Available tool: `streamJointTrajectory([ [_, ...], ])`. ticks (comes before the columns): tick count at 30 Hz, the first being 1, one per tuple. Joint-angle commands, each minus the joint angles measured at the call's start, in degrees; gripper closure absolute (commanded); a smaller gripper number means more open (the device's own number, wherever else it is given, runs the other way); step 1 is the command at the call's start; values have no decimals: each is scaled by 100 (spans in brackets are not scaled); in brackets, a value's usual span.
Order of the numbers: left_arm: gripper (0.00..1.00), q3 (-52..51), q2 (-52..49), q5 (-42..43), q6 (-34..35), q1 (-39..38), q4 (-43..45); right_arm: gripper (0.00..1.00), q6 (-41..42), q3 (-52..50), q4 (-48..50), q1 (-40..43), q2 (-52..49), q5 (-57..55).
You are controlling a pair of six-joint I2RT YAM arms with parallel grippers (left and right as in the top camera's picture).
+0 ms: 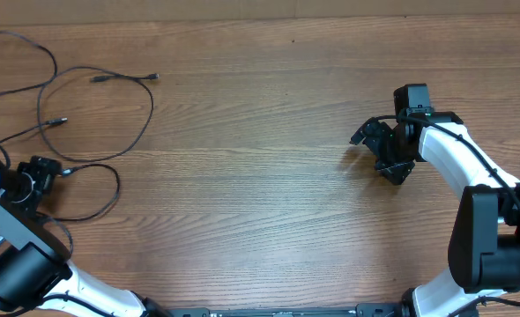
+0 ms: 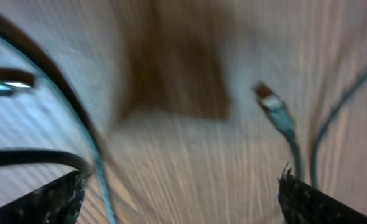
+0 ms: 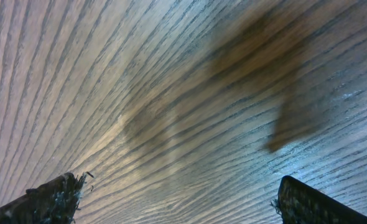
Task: Untangle cables
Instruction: 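Release the cable and hold the left gripper at the left edge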
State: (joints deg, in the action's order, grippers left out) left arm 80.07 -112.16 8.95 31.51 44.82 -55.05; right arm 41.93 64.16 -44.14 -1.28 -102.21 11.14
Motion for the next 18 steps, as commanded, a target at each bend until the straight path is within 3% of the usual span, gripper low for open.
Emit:
streamJointTrajectory([
  [1, 0, 271, 22, 610, -367, -225, -94, 0, -44, -24, 31, -37, 7, -63],
  [5, 0, 881, 22, 1161, -697, -560, -466, 0, -44, -24, 31, -37, 7, -61],
  [11, 0, 2253, 31, 1145, -730, -1239, -1305, 0, -44, -24, 33, -37, 7, -61],
  [18, 1, 3355, 59, 986, -710, -1401, -2170, 0, -44, -24, 31, -37, 7, -61],
])
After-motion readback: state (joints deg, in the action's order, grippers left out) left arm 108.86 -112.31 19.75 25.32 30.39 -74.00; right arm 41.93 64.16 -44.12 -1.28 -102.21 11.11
